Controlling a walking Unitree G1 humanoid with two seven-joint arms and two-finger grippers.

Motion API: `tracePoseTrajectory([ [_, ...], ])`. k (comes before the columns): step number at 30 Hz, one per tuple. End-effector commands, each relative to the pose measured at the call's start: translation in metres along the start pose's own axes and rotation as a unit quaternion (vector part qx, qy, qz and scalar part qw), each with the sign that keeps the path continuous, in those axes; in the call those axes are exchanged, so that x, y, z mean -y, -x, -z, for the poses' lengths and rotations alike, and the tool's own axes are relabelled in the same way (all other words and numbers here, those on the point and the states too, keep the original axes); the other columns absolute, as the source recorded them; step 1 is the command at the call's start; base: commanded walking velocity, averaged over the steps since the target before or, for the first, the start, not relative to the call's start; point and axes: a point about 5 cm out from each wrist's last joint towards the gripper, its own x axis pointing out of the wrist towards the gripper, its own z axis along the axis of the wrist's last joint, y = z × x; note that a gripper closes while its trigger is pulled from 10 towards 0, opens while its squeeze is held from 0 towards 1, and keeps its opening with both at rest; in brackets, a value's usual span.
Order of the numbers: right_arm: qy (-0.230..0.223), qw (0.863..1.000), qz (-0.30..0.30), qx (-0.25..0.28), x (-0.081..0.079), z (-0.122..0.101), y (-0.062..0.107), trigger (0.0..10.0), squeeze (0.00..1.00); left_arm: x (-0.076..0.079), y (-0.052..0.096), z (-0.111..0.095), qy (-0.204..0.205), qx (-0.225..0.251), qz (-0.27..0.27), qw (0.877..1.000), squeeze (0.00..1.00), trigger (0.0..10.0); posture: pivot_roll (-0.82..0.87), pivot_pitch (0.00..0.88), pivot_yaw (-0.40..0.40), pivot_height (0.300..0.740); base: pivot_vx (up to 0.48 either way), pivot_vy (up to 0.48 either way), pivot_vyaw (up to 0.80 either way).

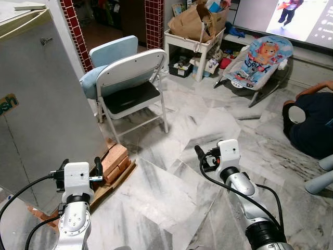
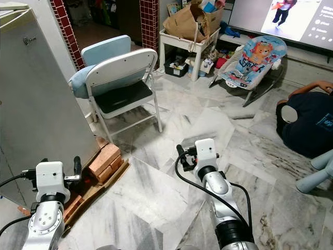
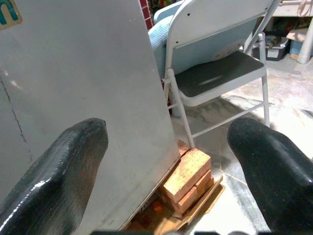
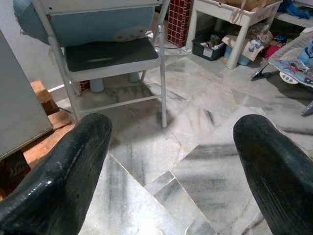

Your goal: Restocking fridge

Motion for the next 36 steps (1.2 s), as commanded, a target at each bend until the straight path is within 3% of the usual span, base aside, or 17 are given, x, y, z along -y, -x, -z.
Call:
tracePoseTrajectory([
  [1, 0.004, 1.000, 0.000, 0.006, 0.0010, -0.0052, -0.0017, 10.0, 0.00, -0.0013, -0.0008, -0.0027, -0.002, 0.004, -0.001, 1.000, 0.00, 10.0, 0.03, 0.021, 0.012, 0.740, 0.000, 0.000, 0.00],
  [36, 0.004, 1.000, 0.000, 0.006, 0.0010, -0.0052, -0.0017, 10.0, 0.00, -0.0013, -0.0008, -0.0027, -0.002, 0.004, -0.001, 1.000, 0.00, 10.0, 0.03, 0.021, 0.012, 0.740, 0.000, 0.000, 0.00],
])
